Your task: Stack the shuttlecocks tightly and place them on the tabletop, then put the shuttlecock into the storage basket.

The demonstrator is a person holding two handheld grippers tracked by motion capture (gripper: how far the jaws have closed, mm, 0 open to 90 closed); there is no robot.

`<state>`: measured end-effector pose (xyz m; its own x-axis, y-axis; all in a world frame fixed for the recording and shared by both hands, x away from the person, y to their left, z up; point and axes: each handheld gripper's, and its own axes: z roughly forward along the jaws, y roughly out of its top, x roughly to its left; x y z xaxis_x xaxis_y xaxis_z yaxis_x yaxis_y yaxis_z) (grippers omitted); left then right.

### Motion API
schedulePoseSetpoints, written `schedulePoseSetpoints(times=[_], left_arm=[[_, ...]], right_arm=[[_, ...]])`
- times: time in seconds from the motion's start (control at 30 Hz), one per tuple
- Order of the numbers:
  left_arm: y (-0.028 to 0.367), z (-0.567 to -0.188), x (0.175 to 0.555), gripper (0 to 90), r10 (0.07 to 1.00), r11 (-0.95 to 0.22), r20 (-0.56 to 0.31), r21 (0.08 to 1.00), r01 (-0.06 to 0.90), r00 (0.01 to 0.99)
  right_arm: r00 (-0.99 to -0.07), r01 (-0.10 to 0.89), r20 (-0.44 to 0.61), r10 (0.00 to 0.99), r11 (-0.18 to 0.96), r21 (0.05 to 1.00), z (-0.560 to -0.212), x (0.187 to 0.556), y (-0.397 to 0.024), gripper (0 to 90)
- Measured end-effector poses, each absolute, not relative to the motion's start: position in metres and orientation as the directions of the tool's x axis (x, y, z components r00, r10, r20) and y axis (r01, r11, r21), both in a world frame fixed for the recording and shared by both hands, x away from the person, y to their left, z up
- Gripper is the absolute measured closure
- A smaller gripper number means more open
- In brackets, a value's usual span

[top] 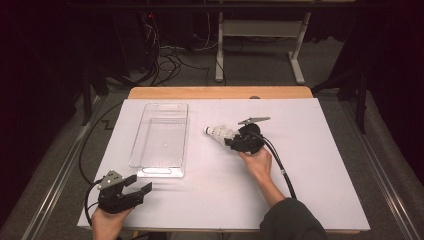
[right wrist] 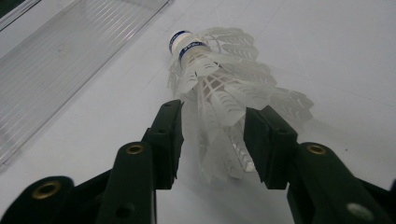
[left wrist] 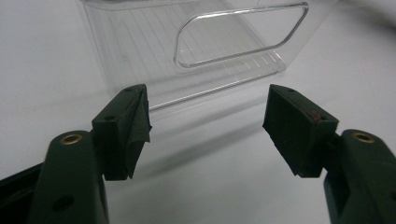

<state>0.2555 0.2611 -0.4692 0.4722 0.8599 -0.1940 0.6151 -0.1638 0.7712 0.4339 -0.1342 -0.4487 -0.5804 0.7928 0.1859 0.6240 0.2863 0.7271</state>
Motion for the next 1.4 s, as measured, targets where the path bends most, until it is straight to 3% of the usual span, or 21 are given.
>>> schedulePoseSetpoints(times=[0.17, 0.63, 1.4], left_arm=[[0.260, -0.470, 0.255, 32.1, 0.859, -0.166, -0.196, 0.768, 0.618, 0.473], [0.260, -0.471, 0.255, 32.2, 0.857, -0.164, -0.200, 0.768, 0.619, 0.476], [0.261, -0.469, 0.255, 32.1, 0.856, -0.164, -0.198, 0.773, 0.613, 0.478]], right_arm=[[-0.581, 0.616, 0.165, 0.797, 0.299, 0.729, -0.447, 0.429, -0.133, 49.5], [-0.581, 0.603, 0.128, 0.803, 0.320, 0.731, -0.451, 0.423, -0.130, 43.2], [-0.603, 0.569, 0.108, 0.790, 0.331, 0.753, -0.456, 0.422, -0.117, 41.9]])
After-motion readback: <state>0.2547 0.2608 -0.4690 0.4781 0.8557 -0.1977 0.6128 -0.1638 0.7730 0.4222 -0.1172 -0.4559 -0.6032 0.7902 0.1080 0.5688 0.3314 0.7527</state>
